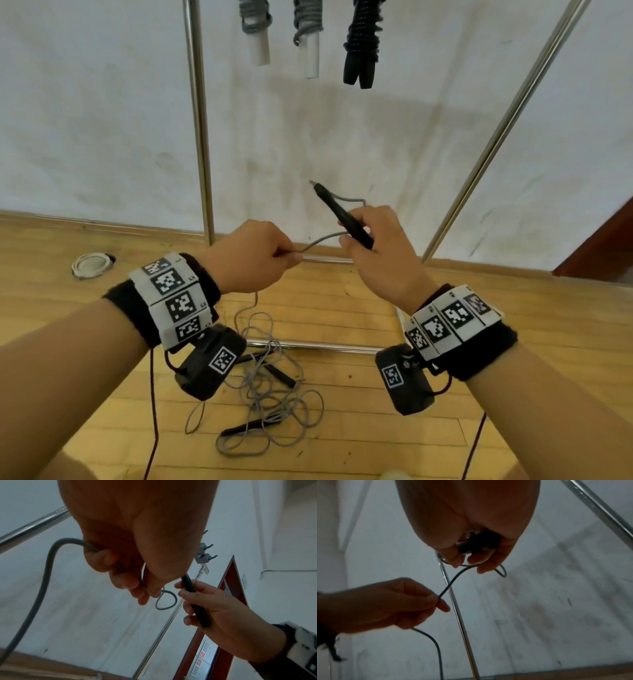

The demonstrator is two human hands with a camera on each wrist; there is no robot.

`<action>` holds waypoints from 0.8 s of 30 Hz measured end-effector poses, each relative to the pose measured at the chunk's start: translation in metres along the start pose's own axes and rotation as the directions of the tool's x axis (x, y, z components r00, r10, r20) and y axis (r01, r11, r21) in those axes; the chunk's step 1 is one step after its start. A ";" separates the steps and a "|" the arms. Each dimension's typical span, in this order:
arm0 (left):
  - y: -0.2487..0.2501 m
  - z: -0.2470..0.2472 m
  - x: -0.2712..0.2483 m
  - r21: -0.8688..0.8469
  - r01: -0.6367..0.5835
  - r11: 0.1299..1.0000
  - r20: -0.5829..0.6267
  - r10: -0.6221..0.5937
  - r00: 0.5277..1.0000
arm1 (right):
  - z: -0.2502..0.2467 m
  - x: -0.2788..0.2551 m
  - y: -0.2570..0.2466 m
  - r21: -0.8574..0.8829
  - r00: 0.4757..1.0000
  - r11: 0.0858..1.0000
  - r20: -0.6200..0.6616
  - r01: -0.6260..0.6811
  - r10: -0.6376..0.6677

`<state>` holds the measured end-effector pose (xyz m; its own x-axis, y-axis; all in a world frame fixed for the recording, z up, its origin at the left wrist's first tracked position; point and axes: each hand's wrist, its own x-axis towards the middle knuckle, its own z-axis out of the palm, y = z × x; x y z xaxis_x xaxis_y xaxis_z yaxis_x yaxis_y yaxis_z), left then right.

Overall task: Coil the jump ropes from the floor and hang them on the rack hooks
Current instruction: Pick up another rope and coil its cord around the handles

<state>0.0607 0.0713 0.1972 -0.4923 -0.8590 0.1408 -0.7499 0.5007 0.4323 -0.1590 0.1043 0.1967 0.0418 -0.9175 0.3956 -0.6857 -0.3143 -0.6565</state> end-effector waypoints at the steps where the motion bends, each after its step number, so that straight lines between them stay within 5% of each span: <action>1: 0.003 -0.001 0.001 -0.005 -0.027 1.000 0.003 0.027 1.000 | 0.002 0.001 -0.001 -0.049 0.998 0.997 -0.004 0.058 -0.059; 4: 0.008 -0.003 0.003 -0.036 -0.112 0.993 -0.030 0.111 0.993 | 0.007 0.005 -0.003 -0.111 0.987 0.984 0.086 0.142 -0.133; 16: -0.009 0.000 0.001 -0.155 -0.109 0.982 -0.224 0.073 0.972 | 0.015 0.011 -0.005 0.028 0.976 0.998 0.213 -0.062 0.055; 20: -0.012 0.000 0.001 -0.178 -0.108 0.978 -0.181 0.075 0.981 | 0.013 0.018 -0.009 0.095 0.974 0.989 0.208 -0.117 0.095; 24: -0.034 0.000 0.002 -0.190 -0.031 0.981 -0.005 0.031 1.000 | 0.003 0.025 -0.005 0.257 0.976 0.946 0.146 -0.196 0.163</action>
<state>0.0855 0.0528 0.1831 -0.5132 -0.8436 0.1582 -0.6365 0.4978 0.5891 -0.1524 0.0826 0.2082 0.0350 -0.9820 0.1854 -0.4701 -0.1799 -0.8641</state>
